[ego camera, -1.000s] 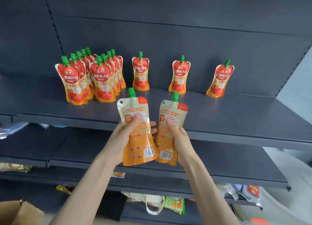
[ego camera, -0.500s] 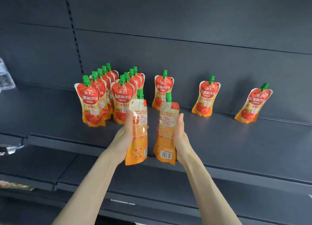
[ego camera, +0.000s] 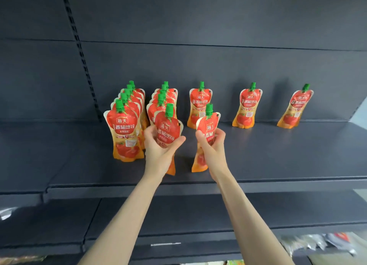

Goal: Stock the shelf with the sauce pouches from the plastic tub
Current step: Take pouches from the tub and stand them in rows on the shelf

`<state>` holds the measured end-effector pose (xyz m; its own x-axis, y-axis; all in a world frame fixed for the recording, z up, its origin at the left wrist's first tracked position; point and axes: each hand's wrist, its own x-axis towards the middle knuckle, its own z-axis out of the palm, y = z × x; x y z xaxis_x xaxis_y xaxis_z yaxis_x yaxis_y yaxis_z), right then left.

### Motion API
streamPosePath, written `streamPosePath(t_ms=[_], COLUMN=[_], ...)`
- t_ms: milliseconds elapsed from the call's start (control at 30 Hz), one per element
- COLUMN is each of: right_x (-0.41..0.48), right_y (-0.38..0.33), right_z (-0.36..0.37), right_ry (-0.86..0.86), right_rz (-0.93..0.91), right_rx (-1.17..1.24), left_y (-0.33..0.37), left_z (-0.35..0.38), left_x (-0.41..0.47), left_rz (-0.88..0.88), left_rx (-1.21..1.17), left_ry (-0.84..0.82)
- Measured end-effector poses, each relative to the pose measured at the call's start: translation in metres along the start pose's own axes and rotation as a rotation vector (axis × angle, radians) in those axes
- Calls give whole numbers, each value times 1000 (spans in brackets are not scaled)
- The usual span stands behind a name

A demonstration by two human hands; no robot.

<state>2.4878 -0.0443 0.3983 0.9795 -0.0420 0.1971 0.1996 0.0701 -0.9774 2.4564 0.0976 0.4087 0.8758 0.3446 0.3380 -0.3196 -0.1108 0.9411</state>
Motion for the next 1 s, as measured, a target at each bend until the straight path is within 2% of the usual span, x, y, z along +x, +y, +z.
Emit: streamPosePath(t_ms=[133, 400, 533, 633, 833, 1000], right_x=[1, -19, -16, -11, 0, 11], right_y=[2, 27, 27, 28, 36, 45], right_z=[3, -16, -12, -7, -2, -3], right_ry=[69, -56, 32, 70, 127, 172], right_rz=[-9, 31, -18, -24, -22, -58], right_rx=[-40, -226, -372, -385, -411, -581], left_y=[-12, -40, -42, -42, -42, -40], left_z=[3, -29, -33, -29, -20, -16], left_x=[4, -4, -6, -4, -2, 4], left_rz=[-9, -112, -35, 9, 31, 28], left_rx=[78, 115, 188, 257, 403, 456], left_ry=[122, -96, -35, 28, 132, 152])
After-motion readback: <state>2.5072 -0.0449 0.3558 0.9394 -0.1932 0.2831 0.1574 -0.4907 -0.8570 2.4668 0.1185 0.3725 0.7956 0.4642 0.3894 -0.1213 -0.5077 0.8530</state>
